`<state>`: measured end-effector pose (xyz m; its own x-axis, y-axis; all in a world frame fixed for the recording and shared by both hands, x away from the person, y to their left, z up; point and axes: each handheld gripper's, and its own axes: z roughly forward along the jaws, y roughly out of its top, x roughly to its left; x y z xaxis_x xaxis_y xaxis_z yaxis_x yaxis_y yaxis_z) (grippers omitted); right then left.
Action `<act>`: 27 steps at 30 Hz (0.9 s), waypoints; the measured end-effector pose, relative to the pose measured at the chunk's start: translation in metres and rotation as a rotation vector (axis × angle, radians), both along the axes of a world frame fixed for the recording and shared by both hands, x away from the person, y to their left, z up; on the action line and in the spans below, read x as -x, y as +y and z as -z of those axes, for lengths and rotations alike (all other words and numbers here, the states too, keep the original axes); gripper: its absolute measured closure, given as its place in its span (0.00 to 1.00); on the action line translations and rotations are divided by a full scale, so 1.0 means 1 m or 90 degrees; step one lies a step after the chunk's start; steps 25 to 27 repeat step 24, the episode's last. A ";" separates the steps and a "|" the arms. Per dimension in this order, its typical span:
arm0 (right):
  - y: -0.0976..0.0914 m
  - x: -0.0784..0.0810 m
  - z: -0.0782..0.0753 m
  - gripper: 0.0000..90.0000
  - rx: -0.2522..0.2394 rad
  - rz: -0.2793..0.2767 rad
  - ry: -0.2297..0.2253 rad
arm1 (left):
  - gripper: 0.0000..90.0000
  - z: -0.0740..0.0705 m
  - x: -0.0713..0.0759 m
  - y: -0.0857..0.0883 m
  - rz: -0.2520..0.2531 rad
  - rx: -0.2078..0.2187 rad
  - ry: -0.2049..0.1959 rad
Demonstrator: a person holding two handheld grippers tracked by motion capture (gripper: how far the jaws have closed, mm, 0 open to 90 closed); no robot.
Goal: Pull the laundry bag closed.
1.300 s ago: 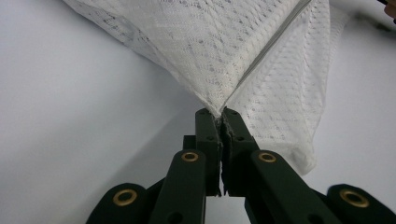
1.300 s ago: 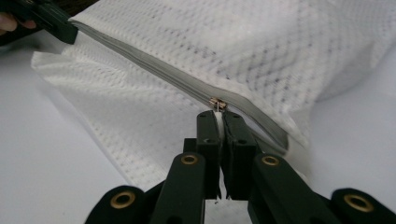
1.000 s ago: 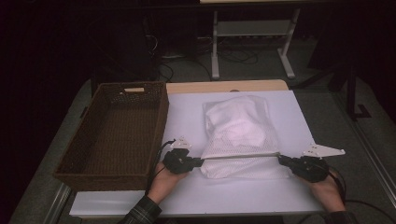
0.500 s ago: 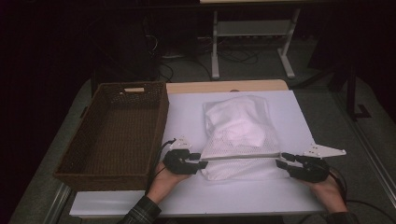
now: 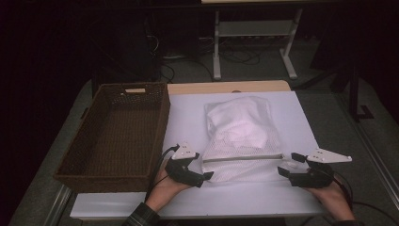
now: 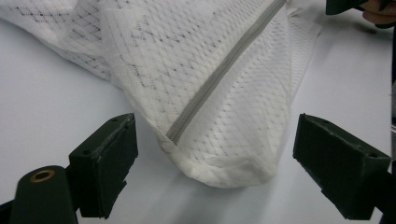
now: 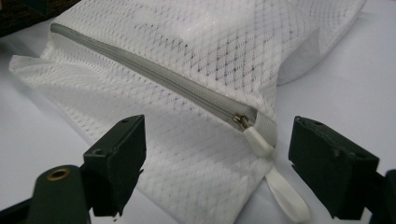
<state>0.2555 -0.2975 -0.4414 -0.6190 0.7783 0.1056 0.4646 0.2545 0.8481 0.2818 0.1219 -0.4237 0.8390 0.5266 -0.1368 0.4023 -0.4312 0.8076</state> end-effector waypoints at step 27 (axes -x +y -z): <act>-0.013 0.023 0.006 0.20 0.013 0.011 0.018 | 0.15 0.008 0.032 0.014 0.001 -0.025 -0.011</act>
